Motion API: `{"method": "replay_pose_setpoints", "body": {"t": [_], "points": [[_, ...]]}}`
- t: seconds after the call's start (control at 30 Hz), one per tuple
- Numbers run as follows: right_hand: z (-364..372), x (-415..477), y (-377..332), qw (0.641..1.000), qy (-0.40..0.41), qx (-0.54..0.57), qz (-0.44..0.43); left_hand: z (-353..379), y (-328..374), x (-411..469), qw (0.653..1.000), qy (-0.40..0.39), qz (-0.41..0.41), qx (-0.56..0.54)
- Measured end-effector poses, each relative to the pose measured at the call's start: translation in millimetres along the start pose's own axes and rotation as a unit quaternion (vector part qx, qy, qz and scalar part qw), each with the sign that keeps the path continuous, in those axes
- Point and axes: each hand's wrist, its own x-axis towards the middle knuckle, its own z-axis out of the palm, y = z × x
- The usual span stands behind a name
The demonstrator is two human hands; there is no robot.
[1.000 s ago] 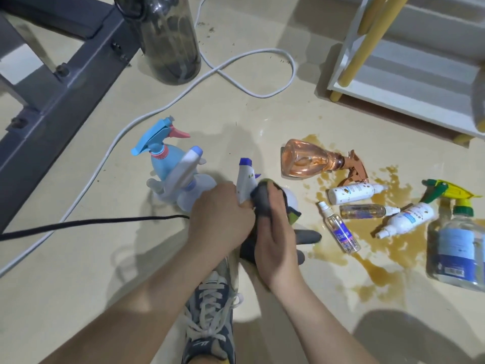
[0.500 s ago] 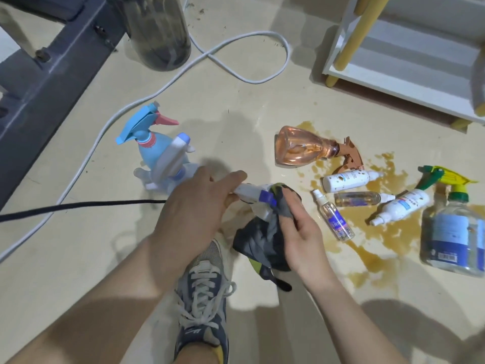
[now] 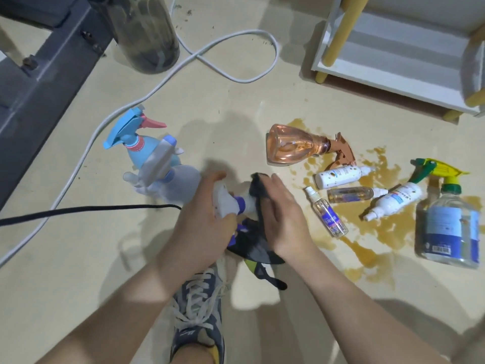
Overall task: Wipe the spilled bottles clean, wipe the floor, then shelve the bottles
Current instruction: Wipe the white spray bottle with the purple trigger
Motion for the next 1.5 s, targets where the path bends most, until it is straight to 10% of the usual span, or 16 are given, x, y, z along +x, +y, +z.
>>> {"method": "replay_pose_setpoints", "body": {"t": [0.13, 0.37, 0.6, 0.83, 1.07, 1.23, 1.4, 1.5], "points": [[-9, 13, 47, 0.959, 0.031, 0.025, 0.279, 0, -2, -6, 1.0, -0.018, -0.012, 0.01], [21, -18, -12, 1.0, 0.004, -0.004, -0.006, -15, -4, 2, 1.0, -0.022, -0.022, -0.005], [-8, 38, 14, 0.944, -0.089, -0.045, 0.314, -13, -2, 10, 0.992, -0.046, 0.016, 0.119], [4, -14, -13, 0.997, -0.033, -0.047, -0.043, -15, -1, 7, 0.993, -0.025, 0.023, 0.112], [9, 20, 19, 0.978, 0.111, 0.01, 0.174, -11, 5, 8, 0.983, -0.021, 0.04, 0.176], [24, -10, -21, 0.994, 0.071, 0.084, 0.014, -7, 4, 10, 0.986, -0.026, 0.045, 0.161], [12, 1, 18, 0.942, 0.159, 0.11, 0.275, -3, 6, 7, 0.994, -0.005, 0.047, 0.097], [13, -14, -29, 0.962, 0.104, 0.173, 0.186, -5, 10, 19, 0.998, 0.007, 0.04, 0.039]]}}
